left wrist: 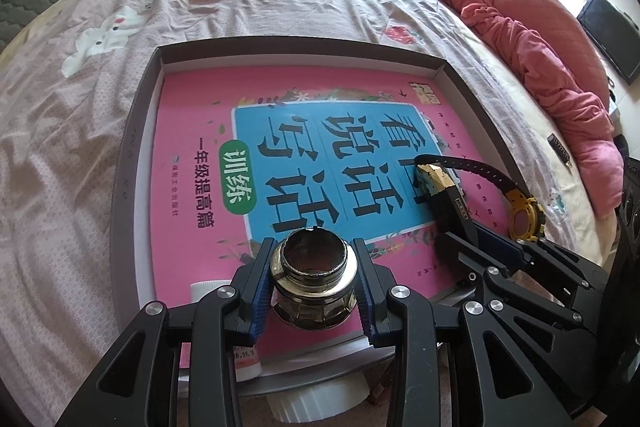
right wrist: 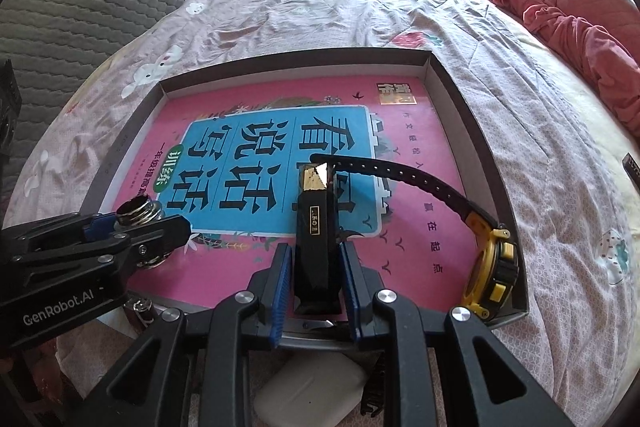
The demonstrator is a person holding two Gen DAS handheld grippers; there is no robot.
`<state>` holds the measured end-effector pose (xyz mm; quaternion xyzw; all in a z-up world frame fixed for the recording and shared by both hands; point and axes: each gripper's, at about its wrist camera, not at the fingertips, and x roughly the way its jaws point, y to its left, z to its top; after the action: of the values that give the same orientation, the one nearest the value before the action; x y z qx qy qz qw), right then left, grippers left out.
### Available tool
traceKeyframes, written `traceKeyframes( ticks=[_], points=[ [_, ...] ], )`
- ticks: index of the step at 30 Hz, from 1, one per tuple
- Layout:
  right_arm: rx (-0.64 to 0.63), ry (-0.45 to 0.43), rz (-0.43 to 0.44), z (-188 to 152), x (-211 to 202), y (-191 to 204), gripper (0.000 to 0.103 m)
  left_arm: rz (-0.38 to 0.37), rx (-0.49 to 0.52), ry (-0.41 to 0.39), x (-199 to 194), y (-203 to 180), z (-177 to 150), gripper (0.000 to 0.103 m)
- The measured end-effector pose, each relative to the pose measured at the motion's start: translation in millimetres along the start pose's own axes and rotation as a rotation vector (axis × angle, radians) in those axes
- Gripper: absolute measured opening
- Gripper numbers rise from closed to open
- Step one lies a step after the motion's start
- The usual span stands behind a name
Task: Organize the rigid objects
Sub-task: 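Lower the black stick beside the watch in the box and open the right tool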
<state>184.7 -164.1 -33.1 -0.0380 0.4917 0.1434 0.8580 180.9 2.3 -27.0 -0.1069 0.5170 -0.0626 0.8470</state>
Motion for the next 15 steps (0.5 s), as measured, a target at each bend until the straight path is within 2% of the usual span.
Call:
traceKeyframes(
  ticks=[3, 8, 15],
  points=[
    [-0.007, -0.011, -0.004, -1.7, -3.5, 1.2, 0.033, 0.001, -0.007, 0.001, -1.2, 2.9, -0.2, 0.037],
    [0.019, -0.035, -0.016, -5.1, -13.8, -2.9, 0.039, 0.015, -0.016, 0.001, -4.1, 10.3, -1.0, 0.037],
    [0.077, -0.087, -0.019, -14.3, -34.4, -15.6, 0.040, 0.013, -0.052, -0.011, -9.8, 21.5, -5.1, 0.040]
  ],
)
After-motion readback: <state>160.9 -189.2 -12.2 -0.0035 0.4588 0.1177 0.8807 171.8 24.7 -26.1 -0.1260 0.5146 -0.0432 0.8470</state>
